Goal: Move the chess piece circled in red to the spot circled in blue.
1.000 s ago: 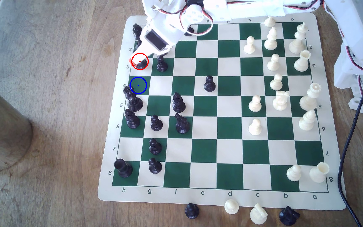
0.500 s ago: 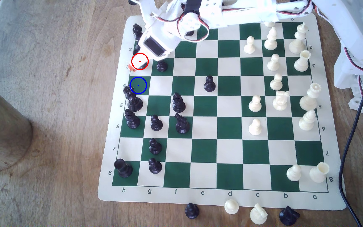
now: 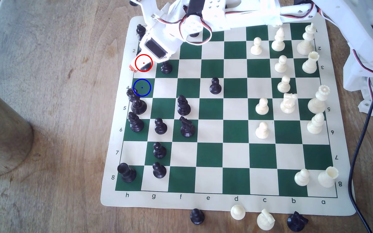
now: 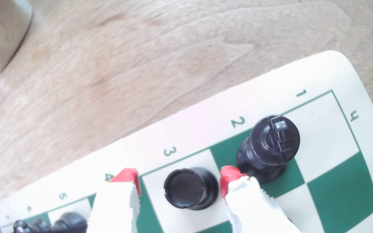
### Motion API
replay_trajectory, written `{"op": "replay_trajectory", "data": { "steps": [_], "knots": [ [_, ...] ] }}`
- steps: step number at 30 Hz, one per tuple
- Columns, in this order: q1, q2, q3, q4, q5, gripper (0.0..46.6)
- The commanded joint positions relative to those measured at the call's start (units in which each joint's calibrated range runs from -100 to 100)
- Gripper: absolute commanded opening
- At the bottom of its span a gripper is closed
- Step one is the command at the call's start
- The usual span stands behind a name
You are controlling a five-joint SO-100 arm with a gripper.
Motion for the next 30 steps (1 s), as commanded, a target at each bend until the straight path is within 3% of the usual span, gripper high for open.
{"op": "replay_trajectory", "data": {
  "steps": [1,9,11,13,22,27,30],
  "knots": [
    [-0.24,-2.10,-5.28,-0.90,0.34,15.9],
    [-0.48,-2.10,-5.55,-0.90,0.10,10.3],
    [-0.56,-2.10,-5.55,-0.90,0.10,3.8],
    [-0.56,-2.01,-5.55,-0.90,0.05,0.3],
    [-0.56,-2.95,-7.64,-0.49,-0.63,0.3],
    [-0.01,-1.93,-24.05,10.73,-0.78,0.3],
    [-0.24,-3.37,-24.14,11.80,-0.78,0.3]
  ]
}}
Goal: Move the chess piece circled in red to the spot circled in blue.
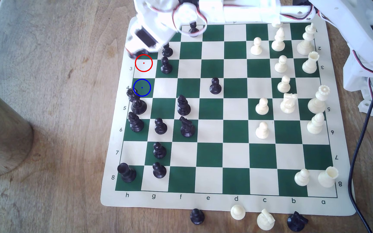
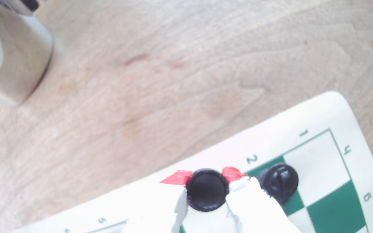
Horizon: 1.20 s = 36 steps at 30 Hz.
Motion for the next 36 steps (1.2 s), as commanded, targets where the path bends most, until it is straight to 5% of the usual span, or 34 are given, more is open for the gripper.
{"op": "replay_trajectory", "data": {
  "steps": [1,20,36],
  "knots": [
    [0.05,-4.55,-8.32,2.73,-0.10,0.3],
    [-6.83,-9.39,2.92,3.87,3.37,0.4],
    [-6.13,-3.19,2.92,0.27,4.30,0.4]
  ]
}}
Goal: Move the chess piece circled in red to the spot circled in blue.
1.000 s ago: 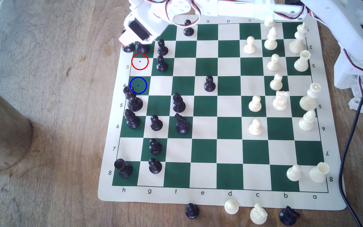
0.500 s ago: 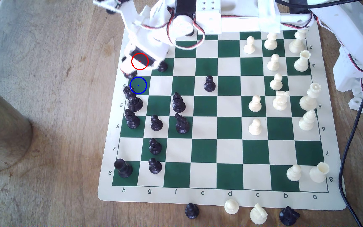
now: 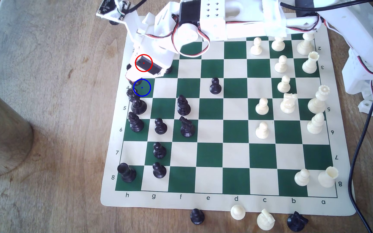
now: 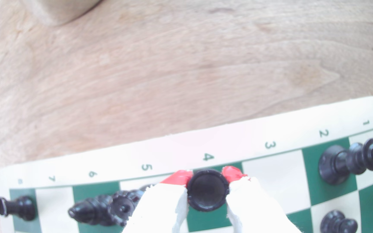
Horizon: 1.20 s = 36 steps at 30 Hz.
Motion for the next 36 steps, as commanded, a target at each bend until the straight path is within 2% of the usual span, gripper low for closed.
{"op": "replay_trajectory", "data": {
  "steps": [1,13,26,27,29,31,32,36],
  "knots": [
    [0.66,-1.85,-1.42,-1.40,0.20,0.4],
    [1.76,1.38,-1.33,-2.39,0.44,0.4],
    [0.27,1.21,-0.97,-2.55,0.10,0.8],
    [0.35,1.21,-0.69,-2.47,0.05,5.2],
    [0.43,1.21,-0.42,-2.47,0.05,7.7],
    [0.66,1.13,-0.06,-2.63,-0.78,14.1],
    [0.90,0.79,0.48,-2.63,-0.98,18.8],
    [1.44,0.19,0.85,-2.55,-1.03,21.0]
  ]
}}
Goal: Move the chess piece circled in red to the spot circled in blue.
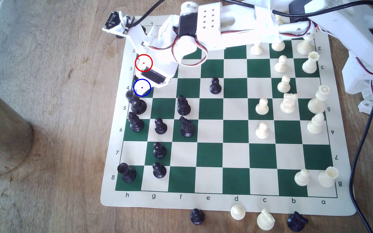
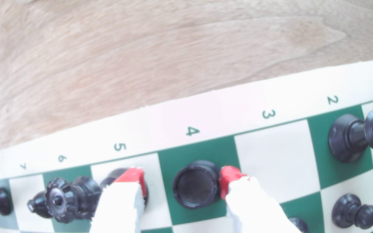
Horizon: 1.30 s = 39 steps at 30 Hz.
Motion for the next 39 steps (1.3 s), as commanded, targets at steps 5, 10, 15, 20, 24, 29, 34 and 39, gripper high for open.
{"op": "replay_trajectory", "data": {
  "steps": [5,10,15,20,24,29,34,39],
  "knots": [
    [1.55,-6.37,1.22,-0.79,-0.15,18.5],
    [1.55,-9.85,5.02,-0.38,-0.15,14.9],
    [1.08,-18.51,14.00,-0.79,-0.68,15.6],
    [0.14,-28.70,22.97,-1.12,-1.32,18.8],
    [-1.34,-37.95,28.69,0.28,-2.00,18.9],
    [-3.22,-49.67,34.31,4.29,-2.59,17.9],
    [-5.33,-64.52,47.00,6.34,-2.69,17.3],
    [-4.39,-78.95,60.51,9.20,-2.05,16.5]
  ]
}}
